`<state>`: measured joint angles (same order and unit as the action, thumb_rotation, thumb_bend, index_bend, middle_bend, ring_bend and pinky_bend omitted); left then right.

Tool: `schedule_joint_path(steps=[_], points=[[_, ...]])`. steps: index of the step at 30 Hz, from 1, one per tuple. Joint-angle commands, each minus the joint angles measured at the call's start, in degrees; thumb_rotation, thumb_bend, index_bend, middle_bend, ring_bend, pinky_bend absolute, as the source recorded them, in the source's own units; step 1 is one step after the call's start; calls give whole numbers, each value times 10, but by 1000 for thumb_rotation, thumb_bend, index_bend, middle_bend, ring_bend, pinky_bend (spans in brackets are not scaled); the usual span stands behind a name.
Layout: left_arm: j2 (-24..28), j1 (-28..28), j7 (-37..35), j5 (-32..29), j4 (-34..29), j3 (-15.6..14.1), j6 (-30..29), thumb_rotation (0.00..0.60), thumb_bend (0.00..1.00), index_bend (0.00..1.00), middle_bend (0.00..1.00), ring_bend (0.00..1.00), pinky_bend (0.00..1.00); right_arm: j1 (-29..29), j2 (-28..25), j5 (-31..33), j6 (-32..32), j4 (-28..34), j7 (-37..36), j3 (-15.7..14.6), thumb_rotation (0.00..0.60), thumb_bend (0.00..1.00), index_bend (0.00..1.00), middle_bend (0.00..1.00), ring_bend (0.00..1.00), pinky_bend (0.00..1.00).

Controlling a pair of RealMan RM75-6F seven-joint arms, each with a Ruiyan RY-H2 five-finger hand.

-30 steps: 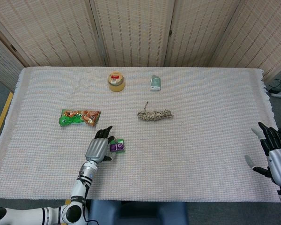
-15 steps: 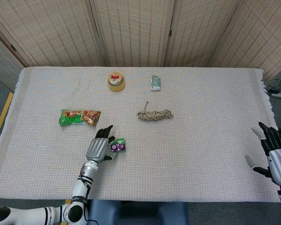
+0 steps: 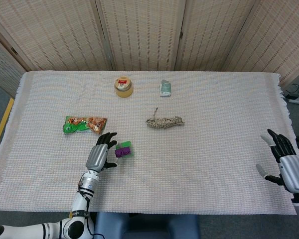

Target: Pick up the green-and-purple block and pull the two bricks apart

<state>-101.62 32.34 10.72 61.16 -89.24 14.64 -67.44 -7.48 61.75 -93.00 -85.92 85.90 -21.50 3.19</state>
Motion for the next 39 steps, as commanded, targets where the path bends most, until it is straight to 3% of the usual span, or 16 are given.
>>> schedule_joint_path(steps=[1,10,15,20,30,34,39], points=[[38,-19,-32,-15,-62,13,6,600,738,741,154,0,0,-36,13,-15,47,-20,-40,-8,600,398,15,0,0,0],[80,-40,-57,4,-124,-1,-1,600,739,745,159,0,0,-119,70,-55,101,-93,-272,-13,600,398,14,0,0,0],[76,-36,-56,9,-130,-2,-3,600,739,746,159,0,0,-185,92,-57,177,-117,-470,-26,600,399,22,0,0,0],[58,-24,-40,5,-138,2,-3,600,739,746,159,0,0,-261,133,-71,250,-181,-660,-44,600,398,51,0,0,0],[39,-12,-19,-8,-152,15,-17,600,738,747,159,0,0,-353,213,-110,283,-260,-826,-82,600,398,64,0,0,0],[38,-10,-17,-20,-168,24,-20,600,738,747,160,0,0,-386,242,-134,267,-284,-891,-103,600,399,65,0,0,0],[41,-3,1,-31,-186,32,-26,600,738,750,163,0,0,-408,270,-139,237,-300,-920,-108,600,399,65,0,0,0]])
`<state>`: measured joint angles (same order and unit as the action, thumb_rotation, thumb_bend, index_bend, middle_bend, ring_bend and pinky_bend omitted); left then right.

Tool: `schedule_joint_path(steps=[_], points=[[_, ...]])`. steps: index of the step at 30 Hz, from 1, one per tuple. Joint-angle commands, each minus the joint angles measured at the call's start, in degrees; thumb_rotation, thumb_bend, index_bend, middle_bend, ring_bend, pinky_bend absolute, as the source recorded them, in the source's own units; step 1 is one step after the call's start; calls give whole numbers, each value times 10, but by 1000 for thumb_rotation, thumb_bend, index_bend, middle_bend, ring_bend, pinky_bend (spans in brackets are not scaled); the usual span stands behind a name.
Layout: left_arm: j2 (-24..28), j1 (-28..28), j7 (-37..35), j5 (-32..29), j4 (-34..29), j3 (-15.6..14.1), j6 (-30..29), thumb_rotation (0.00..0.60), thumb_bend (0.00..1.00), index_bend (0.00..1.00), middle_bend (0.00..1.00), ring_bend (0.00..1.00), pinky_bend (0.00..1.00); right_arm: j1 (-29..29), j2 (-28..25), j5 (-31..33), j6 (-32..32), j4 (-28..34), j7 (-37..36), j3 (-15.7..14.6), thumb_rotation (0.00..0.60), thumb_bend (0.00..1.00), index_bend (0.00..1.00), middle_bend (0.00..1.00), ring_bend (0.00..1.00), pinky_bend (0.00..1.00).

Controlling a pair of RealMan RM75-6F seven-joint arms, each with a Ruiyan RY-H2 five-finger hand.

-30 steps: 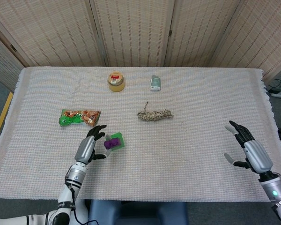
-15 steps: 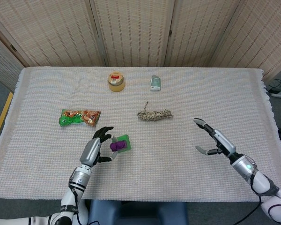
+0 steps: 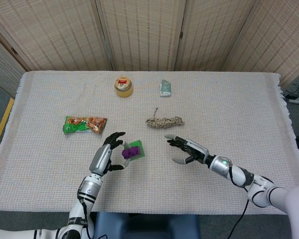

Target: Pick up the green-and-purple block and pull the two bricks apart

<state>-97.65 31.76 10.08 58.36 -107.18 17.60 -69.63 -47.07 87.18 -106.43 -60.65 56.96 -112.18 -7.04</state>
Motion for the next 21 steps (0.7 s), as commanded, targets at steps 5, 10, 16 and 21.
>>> schedule_joint_path(steps=[5,10,16,21], points=[[-1,7,16,-8,-15,2,-9,600,738,752,165,0,0,-24,32,8,-32,-16,-24,-4,600,399,66,0,0,0],[-3,10,17,-11,-16,1,-9,600,738,752,166,0,0,-32,47,18,-34,-23,-27,-8,600,398,65,0,0,0],[-9,16,17,-20,-14,7,-9,600,738,752,168,0,0,-42,67,28,-39,-37,-30,-8,600,398,65,0,0,0],[-20,24,22,-31,-12,12,-11,600,738,752,169,0,0,-58,83,38,-36,-47,-38,-1,600,399,65,0,0,0]])
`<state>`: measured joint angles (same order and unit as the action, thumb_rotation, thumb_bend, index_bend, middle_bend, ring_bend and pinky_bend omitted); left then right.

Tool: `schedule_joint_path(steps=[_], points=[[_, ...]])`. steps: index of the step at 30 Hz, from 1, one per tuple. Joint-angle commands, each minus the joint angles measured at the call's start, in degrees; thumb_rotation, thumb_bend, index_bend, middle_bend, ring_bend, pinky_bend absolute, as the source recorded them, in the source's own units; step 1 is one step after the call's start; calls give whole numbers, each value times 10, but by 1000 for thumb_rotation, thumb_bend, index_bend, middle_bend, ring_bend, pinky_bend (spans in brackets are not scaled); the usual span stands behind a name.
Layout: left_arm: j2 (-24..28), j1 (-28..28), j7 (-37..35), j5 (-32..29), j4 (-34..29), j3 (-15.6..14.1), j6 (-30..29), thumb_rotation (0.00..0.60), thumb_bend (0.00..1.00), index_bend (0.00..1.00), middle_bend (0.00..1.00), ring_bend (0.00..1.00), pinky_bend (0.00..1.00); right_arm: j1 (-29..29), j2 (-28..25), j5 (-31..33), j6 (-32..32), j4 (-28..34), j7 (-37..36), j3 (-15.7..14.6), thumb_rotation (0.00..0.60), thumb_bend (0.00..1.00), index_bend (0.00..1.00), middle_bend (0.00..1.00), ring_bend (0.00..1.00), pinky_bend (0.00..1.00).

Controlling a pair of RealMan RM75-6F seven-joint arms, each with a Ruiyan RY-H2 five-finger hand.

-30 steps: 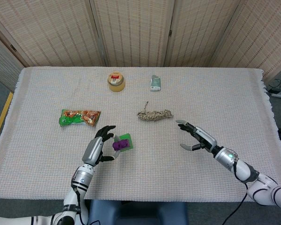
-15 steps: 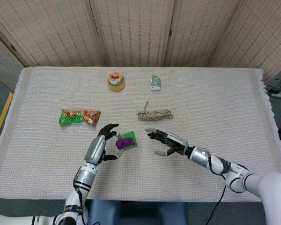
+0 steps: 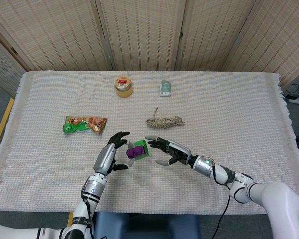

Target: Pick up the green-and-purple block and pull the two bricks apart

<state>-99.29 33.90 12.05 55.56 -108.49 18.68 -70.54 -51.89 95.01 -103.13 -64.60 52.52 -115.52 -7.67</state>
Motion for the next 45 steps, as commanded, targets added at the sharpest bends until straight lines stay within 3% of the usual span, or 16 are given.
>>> schedule_joint_path(steps=[1,16,23,32,36,45], points=[[-6,4,3,-5,1,2,-2,600,738,752,169,0,0,-13,7,6,5,-3,-3,6,600,399,65,0,0,0],[-22,10,8,-9,2,4,-17,600,738,754,173,0,0,-28,24,31,22,3,38,9,600,399,106,0,0,0],[-21,8,6,-14,-14,-1,-16,600,737,754,176,0,0,-31,26,41,33,7,56,10,600,398,182,0,0,0],[-26,7,2,-16,-20,-5,-17,600,737,754,178,0,0,-38,32,62,50,20,78,26,600,398,366,0,0,0],[-27,7,-2,-15,-18,-5,-17,600,737,754,182,0,0,-36,32,75,56,29,93,35,600,398,499,4,0,0],[-29,4,-19,-7,-3,4,-22,600,737,755,184,0,0,-30,25,88,63,47,120,43,600,398,793,133,56,0]])
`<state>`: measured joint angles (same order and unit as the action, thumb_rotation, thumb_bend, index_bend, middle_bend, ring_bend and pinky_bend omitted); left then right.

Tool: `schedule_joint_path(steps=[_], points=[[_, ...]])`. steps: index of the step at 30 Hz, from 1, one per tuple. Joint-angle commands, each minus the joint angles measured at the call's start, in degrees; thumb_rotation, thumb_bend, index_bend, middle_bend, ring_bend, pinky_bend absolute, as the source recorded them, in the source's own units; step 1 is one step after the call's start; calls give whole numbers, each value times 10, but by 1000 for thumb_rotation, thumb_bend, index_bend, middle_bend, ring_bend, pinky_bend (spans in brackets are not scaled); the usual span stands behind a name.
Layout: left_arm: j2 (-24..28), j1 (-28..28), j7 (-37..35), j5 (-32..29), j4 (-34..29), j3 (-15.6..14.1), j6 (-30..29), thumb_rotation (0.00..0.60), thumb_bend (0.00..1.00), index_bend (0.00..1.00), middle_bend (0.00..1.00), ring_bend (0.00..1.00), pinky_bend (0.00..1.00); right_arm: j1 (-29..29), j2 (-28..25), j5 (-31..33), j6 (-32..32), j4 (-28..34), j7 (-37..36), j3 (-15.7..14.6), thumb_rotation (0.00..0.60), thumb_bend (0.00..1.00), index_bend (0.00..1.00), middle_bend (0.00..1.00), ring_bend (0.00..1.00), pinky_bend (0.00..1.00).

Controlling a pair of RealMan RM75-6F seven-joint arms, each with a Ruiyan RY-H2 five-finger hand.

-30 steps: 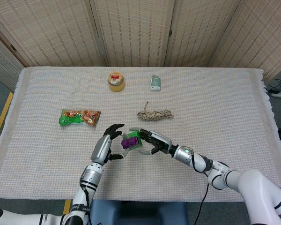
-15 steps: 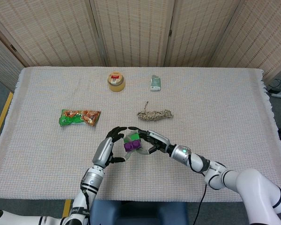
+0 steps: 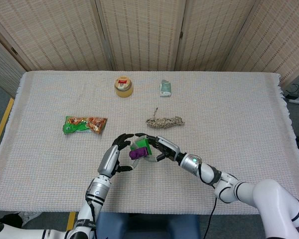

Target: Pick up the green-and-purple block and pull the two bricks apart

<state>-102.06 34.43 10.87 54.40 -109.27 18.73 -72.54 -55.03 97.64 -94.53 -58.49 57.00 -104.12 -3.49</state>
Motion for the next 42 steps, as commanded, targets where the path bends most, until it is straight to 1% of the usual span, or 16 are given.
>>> schedule_joint_path(steps=[1,3,7,17,20,22,25,29,32,33,34,36,38,42], points=[[-2,-2,-13,11,9,5,-4,600,737,755,185,0,0,2,-1,4,5,3,10,2,600,398,815,143,60,0],[-4,-3,-22,20,16,7,-6,600,737,755,186,0,0,4,-1,6,10,3,16,2,600,398,850,158,67,0],[-3,-4,-30,24,21,9,-4,600,737,755,188,0,0,6,4,10,17,-3,19,2,600,398,883,175,75,0],[18,-7,-40,42,25,18,-4,600,736,755,189,0,0,18,1,7,14,-20,16,-4,600,399,892,176,76,0],[29,-11,-40,44,30,11,0,600,735,755,191,0,0,23,-10,9,7,-17,41,-1,600,398,892,176,76,0],[36,-16,-39,49,39,1,1,600,735,755,193,0,0,29,-26,9,0,-2,82,-1,600,398,892,176,76,0],[41,-24,-51,61,64,-16,3,600,735,755,194,0,0,37,-63,16,5,38,178,0,600,398,892,176,76,0],[40,-28,-59,74,109,-40,18,600,735,755,195,0,0,50,-128,51,35,121,346,4,600,399,892,177,76,0],[33,-28,-61,94,144,-55,23,600,734,755,196,0,0,65,-176,94,65,180,491,2,600,398,892,178,77,0],[31,-28,-63,100,151,-58,23,600,734,755,196,0,0,69,-182,104,70,186,516,3,600,399,892,179,77,0],[26,-29,-68,110,166,-65,25,600,734,755,197,0,0,76,-192,126,80,199,560,3,600,399,892,180,77,0],[17,-30,-74,121,192,-78,31,600,734,755,197,0,0,87,-204,161,95,213,623,3,600,398,892,181,77,0],[6,-32,-87,129,217,-87,37,600,734,755,197,0,0,97,-208,193,108,218,674,4,600,398,892,181,77,0],[-16,-34,-114,141,260,-95,48,600,734,755,197,0,0,109,-212,228,123,222,744,4,600,398,893,182,76,0]])
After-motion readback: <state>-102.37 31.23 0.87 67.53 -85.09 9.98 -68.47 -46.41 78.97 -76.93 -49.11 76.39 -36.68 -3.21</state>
